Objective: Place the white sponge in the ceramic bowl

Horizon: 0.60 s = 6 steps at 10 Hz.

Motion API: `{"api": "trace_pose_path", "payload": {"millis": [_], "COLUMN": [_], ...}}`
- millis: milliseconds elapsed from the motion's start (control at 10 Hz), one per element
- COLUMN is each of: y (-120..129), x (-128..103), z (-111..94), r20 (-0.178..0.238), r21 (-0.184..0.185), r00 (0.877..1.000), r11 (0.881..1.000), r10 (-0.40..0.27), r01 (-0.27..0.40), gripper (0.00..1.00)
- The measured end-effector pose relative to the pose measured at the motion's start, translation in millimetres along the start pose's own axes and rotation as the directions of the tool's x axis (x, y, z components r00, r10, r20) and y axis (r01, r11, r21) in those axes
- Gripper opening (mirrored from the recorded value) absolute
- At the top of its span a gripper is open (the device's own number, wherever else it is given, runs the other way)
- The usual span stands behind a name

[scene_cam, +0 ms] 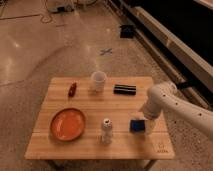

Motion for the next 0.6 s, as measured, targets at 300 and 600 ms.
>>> {"api": "trace_pose_path", "payload": {"millis": [300, 600], "y": [10, 15], "x": [0, 3], "z": [19, 30], "r20": [-0.003, -0.019], "r21": [0.006, 0.004], "r00": [1.000, 1.000], "r11": [1.000, 1.000], "r10": [-0.005, -0.003], "r01": [0.005, 0.004], "gripper": [0.80, 0.61]}}
